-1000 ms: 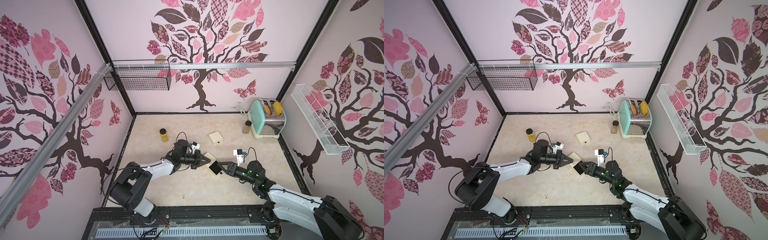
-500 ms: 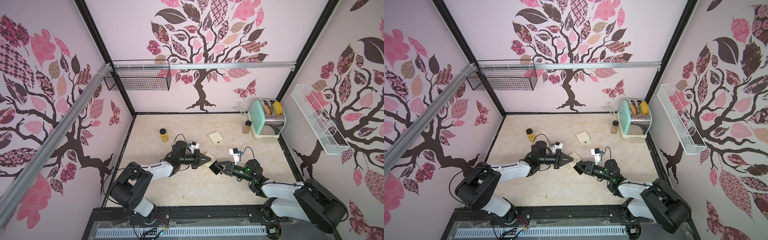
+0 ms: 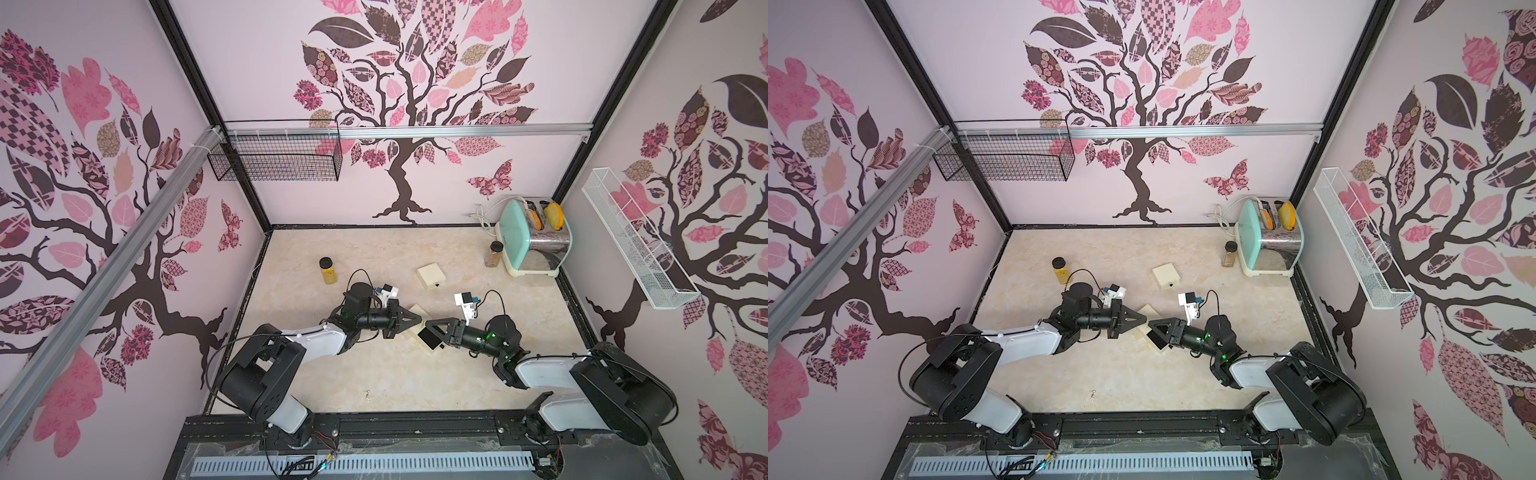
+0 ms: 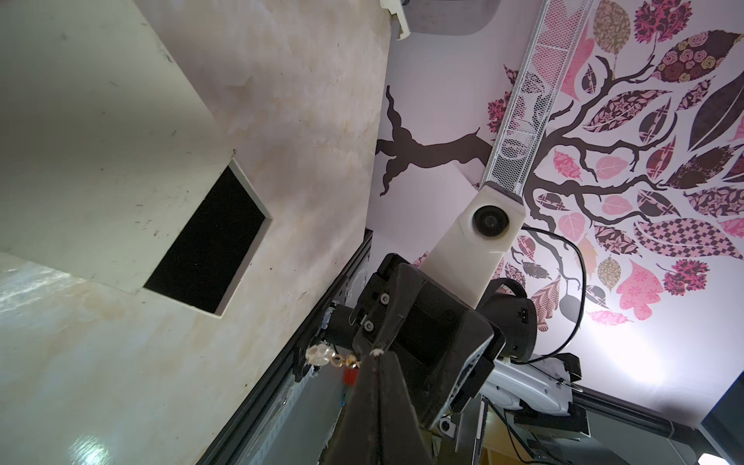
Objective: Place the earrings into the drawer-style jewelry box
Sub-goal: Pick up the earring from the center of the board.
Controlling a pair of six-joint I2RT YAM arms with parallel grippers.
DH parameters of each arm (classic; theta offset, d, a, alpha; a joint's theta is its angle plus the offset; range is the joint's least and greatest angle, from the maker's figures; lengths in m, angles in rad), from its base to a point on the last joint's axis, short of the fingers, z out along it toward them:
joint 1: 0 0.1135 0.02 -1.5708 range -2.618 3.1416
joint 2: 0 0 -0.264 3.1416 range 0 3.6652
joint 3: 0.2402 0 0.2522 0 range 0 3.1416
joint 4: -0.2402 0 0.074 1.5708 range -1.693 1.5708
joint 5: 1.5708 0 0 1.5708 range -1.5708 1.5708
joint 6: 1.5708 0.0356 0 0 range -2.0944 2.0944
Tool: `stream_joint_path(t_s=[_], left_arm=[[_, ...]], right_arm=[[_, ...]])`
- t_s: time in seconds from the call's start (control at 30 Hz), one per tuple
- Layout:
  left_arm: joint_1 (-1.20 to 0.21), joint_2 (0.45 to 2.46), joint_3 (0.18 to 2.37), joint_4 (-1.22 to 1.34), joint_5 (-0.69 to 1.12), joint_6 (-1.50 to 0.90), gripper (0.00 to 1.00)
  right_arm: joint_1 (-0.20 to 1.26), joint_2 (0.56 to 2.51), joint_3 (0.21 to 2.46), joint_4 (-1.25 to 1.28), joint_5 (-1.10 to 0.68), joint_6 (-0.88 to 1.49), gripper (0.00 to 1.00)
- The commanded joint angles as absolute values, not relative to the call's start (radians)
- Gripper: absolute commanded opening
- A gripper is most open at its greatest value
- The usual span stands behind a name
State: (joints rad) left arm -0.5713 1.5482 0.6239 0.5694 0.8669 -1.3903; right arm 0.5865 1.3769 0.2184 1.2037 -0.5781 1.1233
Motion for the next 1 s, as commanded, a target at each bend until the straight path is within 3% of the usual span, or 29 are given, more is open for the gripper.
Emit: stream_joint_path(t_s=[0.0, 0.4, 0.97], left_arm=[[-0.575, 1.545, 0.618, 0.598, 0.868, -1.390, 0.00], [-0.574, 1.545, 0.618, 0.598, 0.872, -1.387, 0.00], [-0.571, 1.535, 0.614, 0.598, 0.873, -1.384, 0.00]], right_arm=[[0.580, 1.397, 0.252, 1.251, -0.595, 1.120, 0.32], [0.580, 1.446, 0.269, 1.278, -0.622, 1.130, 0.22], [0.552, 1.393, 0.274, 1.148, -0.620, 1.059, 0.26]])
